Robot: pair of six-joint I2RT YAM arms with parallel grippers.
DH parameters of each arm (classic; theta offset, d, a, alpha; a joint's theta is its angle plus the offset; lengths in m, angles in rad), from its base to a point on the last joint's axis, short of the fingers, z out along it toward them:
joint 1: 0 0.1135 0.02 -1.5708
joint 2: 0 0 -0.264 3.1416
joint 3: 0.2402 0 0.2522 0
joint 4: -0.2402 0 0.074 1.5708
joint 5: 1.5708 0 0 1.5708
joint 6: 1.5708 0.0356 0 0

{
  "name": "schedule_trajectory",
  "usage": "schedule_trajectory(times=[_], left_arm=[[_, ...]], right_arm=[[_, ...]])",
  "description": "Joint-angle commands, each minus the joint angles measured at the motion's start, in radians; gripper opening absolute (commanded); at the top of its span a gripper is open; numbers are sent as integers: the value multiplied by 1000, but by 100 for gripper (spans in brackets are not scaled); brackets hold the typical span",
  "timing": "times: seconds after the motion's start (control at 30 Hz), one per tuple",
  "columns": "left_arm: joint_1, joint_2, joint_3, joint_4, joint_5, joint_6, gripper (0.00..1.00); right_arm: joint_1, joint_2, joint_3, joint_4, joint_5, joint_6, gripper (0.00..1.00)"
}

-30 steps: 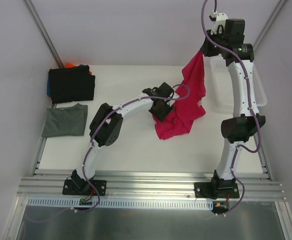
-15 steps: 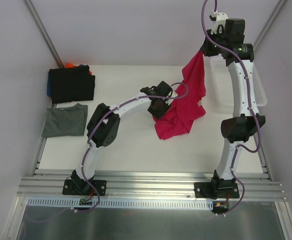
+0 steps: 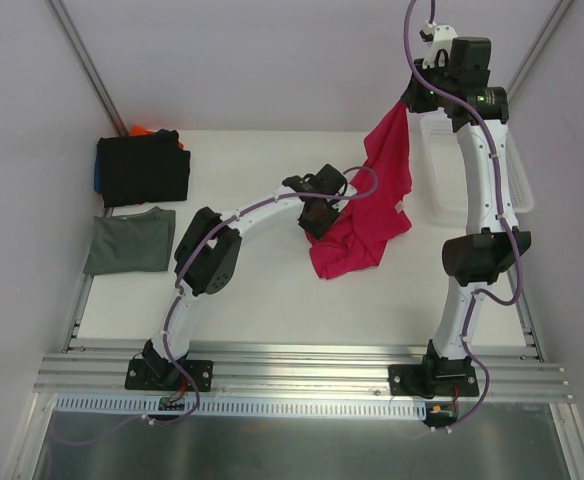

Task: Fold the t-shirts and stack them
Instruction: Flatten the tshirt out

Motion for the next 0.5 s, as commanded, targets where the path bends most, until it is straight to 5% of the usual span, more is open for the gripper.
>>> schedule_trajectory(times=[0.0, 0.1, 0.47], left_arm=[[-6, -38, -19, -15, 6, -9, 26], [-4, -38, -32, -14, -10, -7, 0], [98, -55, 17, -11, -103, 79, 0]], right_arm=[[-10, -4, 51, 22, -17, 14, 0], [-12, -2, 51, 22, -17, 14, 1], [-24, -5, 53, 22, -11, 14, 1]])
